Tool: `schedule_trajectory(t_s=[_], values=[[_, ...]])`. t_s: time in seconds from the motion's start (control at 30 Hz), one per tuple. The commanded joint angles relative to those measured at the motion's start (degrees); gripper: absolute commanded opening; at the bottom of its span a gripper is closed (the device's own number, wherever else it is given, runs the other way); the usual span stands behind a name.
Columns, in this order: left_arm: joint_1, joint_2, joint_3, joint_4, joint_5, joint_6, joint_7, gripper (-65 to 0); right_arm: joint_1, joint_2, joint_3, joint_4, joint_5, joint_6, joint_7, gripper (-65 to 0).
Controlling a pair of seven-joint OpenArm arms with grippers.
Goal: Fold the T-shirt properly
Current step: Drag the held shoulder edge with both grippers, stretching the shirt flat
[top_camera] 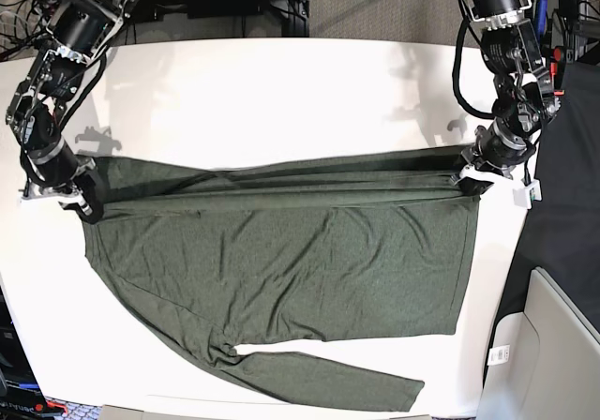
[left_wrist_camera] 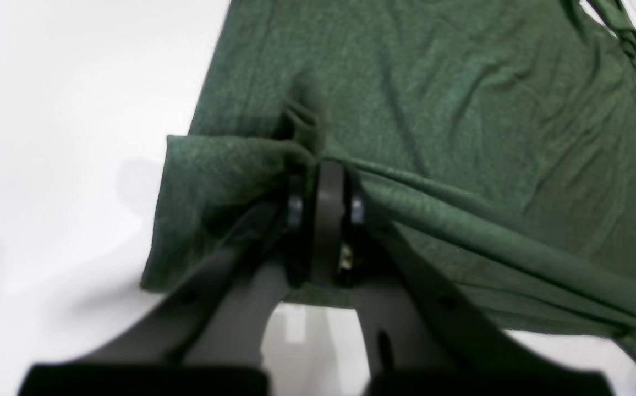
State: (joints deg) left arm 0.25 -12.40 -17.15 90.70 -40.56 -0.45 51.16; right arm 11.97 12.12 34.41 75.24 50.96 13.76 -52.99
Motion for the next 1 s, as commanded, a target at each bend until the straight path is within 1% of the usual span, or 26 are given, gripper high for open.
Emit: schedule_trajectory(t_s=[0.0,0.1,0.13,0.17,0.2,0.23,0.33,0.37,0.4,0.5,0.6,0.67,0.8,0.83,0.97], values=[[-1.8,-1.0,-0.4,-0.6,0.3,0.1,-1.3,-64.9,1.4,0.8,0.0,0.7,0.8,0.4,1.7,-64.5],[-3.4,-1.0,-0.4,-4.2,0.3,0.5,-0.7,-62.7,1.4,0.2,-0.1,0.1,0.8,0.2,1.7,-64.3],[-3.5,-1.0,-0.3,-4.5,0.3,0.5,-0.6,-60.5,1.3,0.1,-0.1,0.1,0.8,0.1,1.7,-63.8],[-3.4,-1.0,-0.3,-4.5,0.3,0.5,-0.6,-57.4,1.1,0.1,-0.1,0.1,0.8,0.1,1.7,-61.9],[-3.3,-1.0,-0.2,-4.3,0.3,0.5,-0.5,-54.2,1.0,0.1,-0.1,0.1,0.8,0.1,1.7,-59.1],[-3.3,-1.1,-0.2,-3.9,0.3,0.5,0.3,-50.6,0.6,0.1,0.1,0.3,0.9,0.1,1.7,-55.0],[-3.2,-1.4,-0.4,-2.7,0.3,0.6,4.5,-42.9,-0.6,0.2,0.3,1.1,1.4,0.1,1.7,-44.6],[-3.2,-1.4,-0.6,-2.0,0.3,0.6,5.7,-41.1,-1.1,0.3,0.3,1.7,1.5,0.1,1.6,-42.3],[-2.7,-1.4,-0.7,-1.0,0.3,0.6,6.6,-39.5,-2.0,0.4,0.3,2.3,1.9,0.1,1.6,-41.4],[-0.1,-1.4,-0.8,3.2,0.3,0.6,8.0,-35.9,-4.0,0.5,0.3,4.6,3.3,0.1,1.5,-41.5],[3.9,-1.4,-2.4,7.7,0.3,0.6,8.7,-34.5,-6.7,0.5,0.4,7.7,3.4,0.1,1.5,-41.5],[6.2,-1.1,-3.6,10.0,0.2,0.6,10.3,-33.8,-9.2,0.5,0.4,9.7,4.2,0.1,1.5,-41.5],[7.7,-0.8,-4.0,9.5,0.2,0.6,10.5,-33.0,-13.3,0.5,0.4,11.6,7.0,0.1,1.5,-41.5],[7.4,0.0,-4.1,8.5,0.2,0.6,10.5,-33.0,-14.1,0.5,0.4,11.7,7.6,0.1,1.5,-41.5],[6.4,0.7,-4.1,5.1,0.2,0.6,10.5,-33.0,-15.7,0.4,0.4,12.1,8.2,0.1,1.5,-41.5]])
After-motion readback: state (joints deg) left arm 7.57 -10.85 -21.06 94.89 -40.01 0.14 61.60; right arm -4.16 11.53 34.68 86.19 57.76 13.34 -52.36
